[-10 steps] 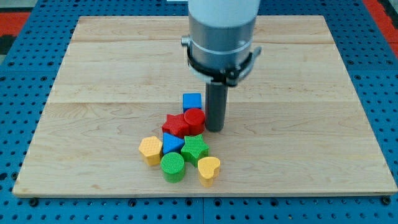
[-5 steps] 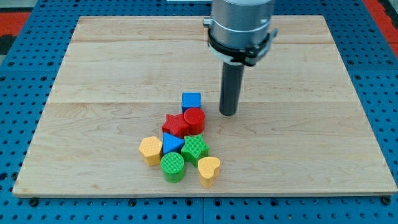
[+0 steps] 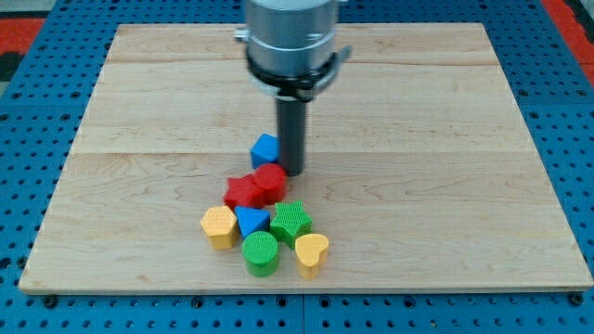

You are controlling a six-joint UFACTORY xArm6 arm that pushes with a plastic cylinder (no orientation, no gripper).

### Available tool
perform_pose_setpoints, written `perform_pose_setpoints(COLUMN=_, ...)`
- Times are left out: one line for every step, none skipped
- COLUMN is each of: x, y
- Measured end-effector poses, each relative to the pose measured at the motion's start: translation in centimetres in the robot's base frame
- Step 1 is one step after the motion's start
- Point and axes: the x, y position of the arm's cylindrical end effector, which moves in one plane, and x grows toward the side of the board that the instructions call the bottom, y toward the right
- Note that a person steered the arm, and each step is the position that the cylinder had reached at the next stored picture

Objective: Slide blue cube towards center left

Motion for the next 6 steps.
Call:
perform_pose_setpoints(x=-1.7, y=-5.3)
perform_pose_setpoints(x=-5.2, y=-3.2)
perform_pose_setpoints(x=-8.7, y=-1.5)
perform_pose_setpoints(x=-11.0, y=-1.3)
perform_pose_setpoints(x=-11.0, y=-0.5)
perform_pose_setpoints(x=-12.3, y=-0.9)
